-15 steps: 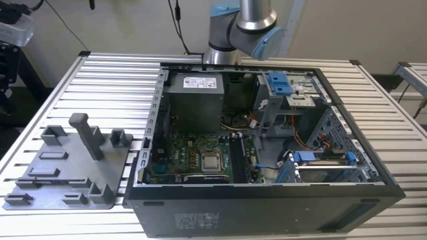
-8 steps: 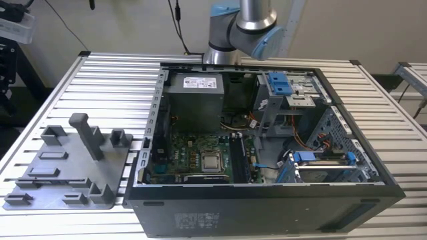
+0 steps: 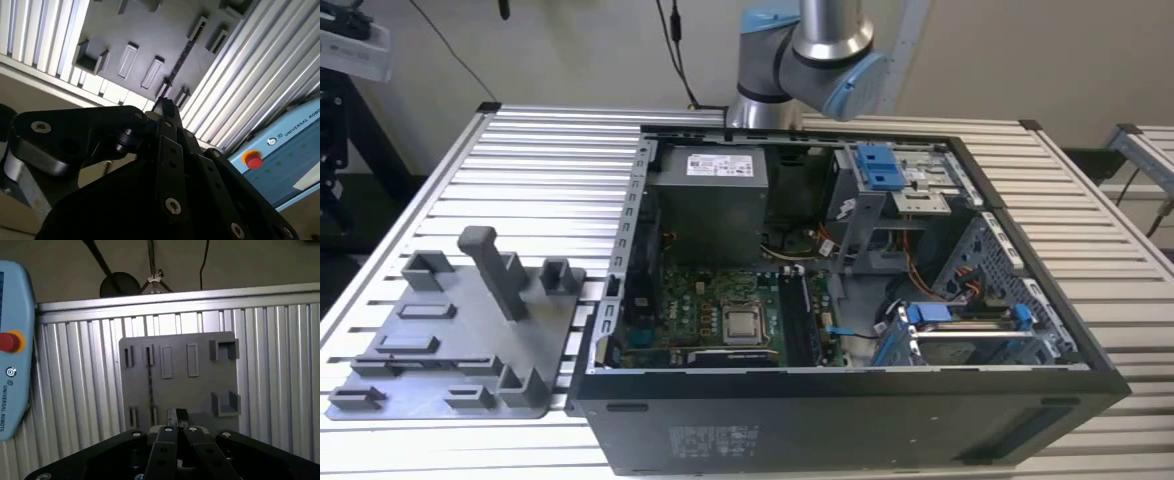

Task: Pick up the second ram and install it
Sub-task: 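Pick up the second ram and move it above second insertion slot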

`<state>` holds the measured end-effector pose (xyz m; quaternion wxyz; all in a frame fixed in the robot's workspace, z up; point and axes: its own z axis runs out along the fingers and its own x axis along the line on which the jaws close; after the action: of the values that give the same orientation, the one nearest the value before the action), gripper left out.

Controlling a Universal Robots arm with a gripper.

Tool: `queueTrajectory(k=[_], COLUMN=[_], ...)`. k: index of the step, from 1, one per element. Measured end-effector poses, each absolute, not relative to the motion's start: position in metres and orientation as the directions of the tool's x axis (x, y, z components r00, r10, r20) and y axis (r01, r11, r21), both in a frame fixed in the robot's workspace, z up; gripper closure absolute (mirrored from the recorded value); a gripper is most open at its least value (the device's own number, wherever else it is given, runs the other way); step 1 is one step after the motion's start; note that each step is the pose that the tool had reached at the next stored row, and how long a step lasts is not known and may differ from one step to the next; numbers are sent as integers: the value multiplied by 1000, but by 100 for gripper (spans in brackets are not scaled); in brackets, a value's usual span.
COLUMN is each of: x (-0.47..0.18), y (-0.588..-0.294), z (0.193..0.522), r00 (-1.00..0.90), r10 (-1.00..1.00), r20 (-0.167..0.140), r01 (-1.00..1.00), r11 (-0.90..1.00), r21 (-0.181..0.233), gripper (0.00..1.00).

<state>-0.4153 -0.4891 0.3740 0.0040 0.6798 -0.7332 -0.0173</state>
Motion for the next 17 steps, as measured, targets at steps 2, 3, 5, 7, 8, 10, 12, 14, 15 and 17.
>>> queueTrajectory(k=[2, 3, 5, 7, 8, 10, 12, 14, 15, 17], x=[-415, -415, -415, -415, -415, -415, -415, -415, -415, -415], y=[-489, -489, -489, -489, -489, -489, -489, -489, -489, -489], z=[374, 374, 373, 373, 373, 373, 373, 373, 373, 373], r00=[-41, -24, 5, 25, 30, 31, 32, 33, 33, 34], r10=[-999, -1000, -1000, -1000, -999, -999, -999, -999, -999, -999], r20=[-18, -18, -18, -18, -18, -18, -18, -18, -18, -18], r01=[-999, -999, -1000, -999, -999, -999, -999, -999, -999, -999], r11=[40, 24, -5, -26, -31, -32, -33, -33, -34, -34], r21=[31, 31, 31, 31, 31, 31, 31, 31, 31, 31], gripper=[89, 89, 89, 89, 89, 89, 89, 89, 89, 89])
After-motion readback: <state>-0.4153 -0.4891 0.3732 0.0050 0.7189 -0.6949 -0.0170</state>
